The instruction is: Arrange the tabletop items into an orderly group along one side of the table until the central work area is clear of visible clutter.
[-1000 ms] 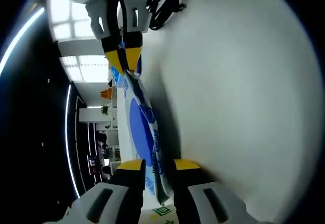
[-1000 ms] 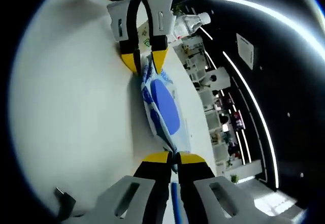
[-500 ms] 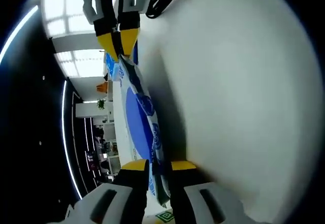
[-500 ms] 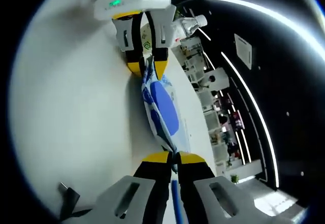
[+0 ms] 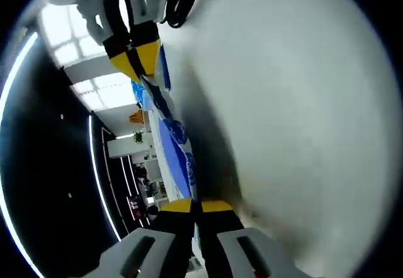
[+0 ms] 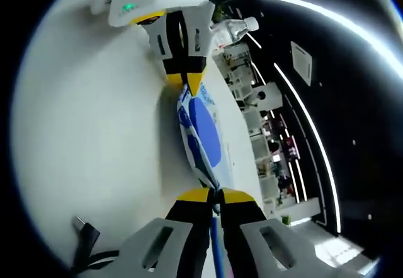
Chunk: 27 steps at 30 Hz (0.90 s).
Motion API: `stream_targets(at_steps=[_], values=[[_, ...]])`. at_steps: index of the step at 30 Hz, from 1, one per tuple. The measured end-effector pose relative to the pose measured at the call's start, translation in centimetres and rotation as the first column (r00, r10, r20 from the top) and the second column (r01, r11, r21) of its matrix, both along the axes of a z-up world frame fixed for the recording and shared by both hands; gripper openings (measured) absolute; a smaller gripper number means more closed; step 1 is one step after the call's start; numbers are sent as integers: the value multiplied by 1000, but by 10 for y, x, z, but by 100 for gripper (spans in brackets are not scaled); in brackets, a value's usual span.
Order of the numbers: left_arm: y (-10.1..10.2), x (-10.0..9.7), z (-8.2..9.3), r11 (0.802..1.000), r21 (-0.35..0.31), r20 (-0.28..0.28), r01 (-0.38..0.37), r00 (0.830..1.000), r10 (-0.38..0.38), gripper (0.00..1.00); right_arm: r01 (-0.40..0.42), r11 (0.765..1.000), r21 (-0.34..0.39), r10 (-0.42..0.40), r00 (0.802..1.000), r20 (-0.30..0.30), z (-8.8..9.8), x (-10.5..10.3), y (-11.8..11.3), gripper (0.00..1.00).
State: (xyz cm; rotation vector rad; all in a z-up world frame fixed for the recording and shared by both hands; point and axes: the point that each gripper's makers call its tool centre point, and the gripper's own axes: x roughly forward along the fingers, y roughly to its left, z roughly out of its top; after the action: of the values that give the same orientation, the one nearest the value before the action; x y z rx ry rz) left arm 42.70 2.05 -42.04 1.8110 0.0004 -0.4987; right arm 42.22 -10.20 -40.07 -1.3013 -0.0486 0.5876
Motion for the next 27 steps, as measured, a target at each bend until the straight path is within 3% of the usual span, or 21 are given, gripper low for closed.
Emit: stream_targets(at_steps=[1,4,10,27], values=[[0,1,0,1000,-6,3,-1,1000,1,0,0,1000,-18,1,999,33,4,-1,0,3],[0,-2,6,1000,-4,29,5,1000,-5,0,-1,999,-40,4,998,60,7,-7,0,3],[-1,-9,12,1000,-7,45,5,999,-5,0,4,999,-53,0,998,64,9,-16,-2,3],[-21,-28,11,999,-25,24,33,999,-33,0,39,997,-73,-34,997,72,13,-38,-22,3]])
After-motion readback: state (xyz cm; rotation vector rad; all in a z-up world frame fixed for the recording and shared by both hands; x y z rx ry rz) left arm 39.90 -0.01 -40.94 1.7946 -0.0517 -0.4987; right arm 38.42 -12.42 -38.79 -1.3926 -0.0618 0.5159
